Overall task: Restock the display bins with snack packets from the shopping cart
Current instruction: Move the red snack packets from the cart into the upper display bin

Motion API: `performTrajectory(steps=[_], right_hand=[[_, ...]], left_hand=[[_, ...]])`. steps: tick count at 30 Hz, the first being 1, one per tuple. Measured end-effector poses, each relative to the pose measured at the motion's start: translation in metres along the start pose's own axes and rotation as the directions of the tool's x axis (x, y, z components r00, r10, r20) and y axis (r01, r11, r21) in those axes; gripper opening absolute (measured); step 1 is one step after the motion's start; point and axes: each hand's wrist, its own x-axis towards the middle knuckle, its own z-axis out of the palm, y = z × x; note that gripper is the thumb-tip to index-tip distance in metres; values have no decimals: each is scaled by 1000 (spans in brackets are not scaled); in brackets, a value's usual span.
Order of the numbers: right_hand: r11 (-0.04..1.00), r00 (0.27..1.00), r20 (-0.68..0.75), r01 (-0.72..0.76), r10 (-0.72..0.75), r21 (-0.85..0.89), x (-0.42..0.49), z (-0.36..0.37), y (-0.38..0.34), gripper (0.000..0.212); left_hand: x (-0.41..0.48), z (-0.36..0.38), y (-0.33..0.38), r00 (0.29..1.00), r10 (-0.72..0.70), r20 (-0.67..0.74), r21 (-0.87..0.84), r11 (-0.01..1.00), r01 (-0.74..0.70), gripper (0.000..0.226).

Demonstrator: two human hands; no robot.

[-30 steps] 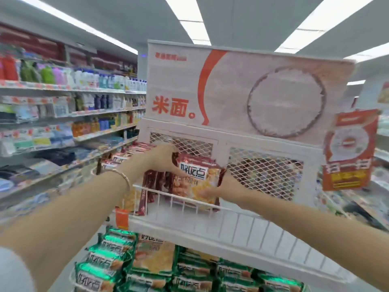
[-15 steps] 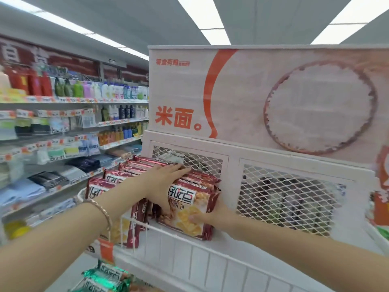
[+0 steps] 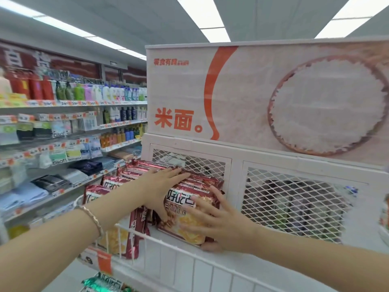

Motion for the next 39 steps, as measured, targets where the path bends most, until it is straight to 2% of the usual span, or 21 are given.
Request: performTrajectory(steps=[3, 6, 8, 9, 11, 12, 14, 16, 19, 21, 27, 31, 35, 39], right_hand=[[994, 1000, 8, -9, 10, -107, 8, 7, 2, 73], [993, 997, 63, -38, 45, -111, 9, -1, 0, 74], [999, 998, 46, -44, 45, -27, 9, -12, -1, 69], [996, 998, 18, -57, 56, 73, 11, -20, 0, 65], [960, 988, -90, -100, 127, 261, 18, -41, 8, 51], [948, 970, -162, -127, 180, 291, 24, -50, 13, 45], [926, 918, -253, -226, 306, 301, 44, -70, 18, 38], [888, 871, -275, -307, 407, 342, 76, -88, 10, 40], [834, 837, -262, -343, 480, 432, 139, -109, -23, 38], [814, 844, -234, -333, 482, 476, 184, -120, -57, 36], [735, 939, 7, -275, 345, 620, 291, -122, -214, 31], [652, 969, 128, -236, 210, 721, 330, -102, -325, 32], [607, 951, 308, -245, 0, 756, 349, -90, -418, 39], [563, 887, 407, -225, -220, 795, 360, -75, -486, 43]], left_hand=[[3, 4, -2, 999, -15, -35, 31, 999, 16, 136], [2, 2, -2, 1000, -14, -8, 2, 1000, 14, 137], [-7, -7, -2, 1000, 3, 22, -134, 991, 0, 132], [-16, -14, -3, 1000, 2, 21, -251, 968, 3, 125], [-37, -24, -10, 998, -32, -53, -482, 876, 3, 100], [-50, -27, -18, 991, -79, -109, -551, 834, 6, 86], [-79, -25, -39, 956, -209, -204, -595, 802, 48, 64], [-115, -14, -62, 923, -308, -231, -586, 801, 120, 54], [-180, 12, -93, 905, -385, -179, -593, 777, 213, 47], [-225, 36, -117, 891, -432, -140, -579, 766, 281, 47], [-355, 154, -170, 821, -548, 160, -521, 659, 542, 51], [-432, 241, -178, 733, -581, 353, -542, 512, 667, 63], [-501, 321, -168, 610, -580, 540, -494, 369, 788, 61], [-547, 380, -151, 515, -552, 656, -458, 251, 853, 59]])
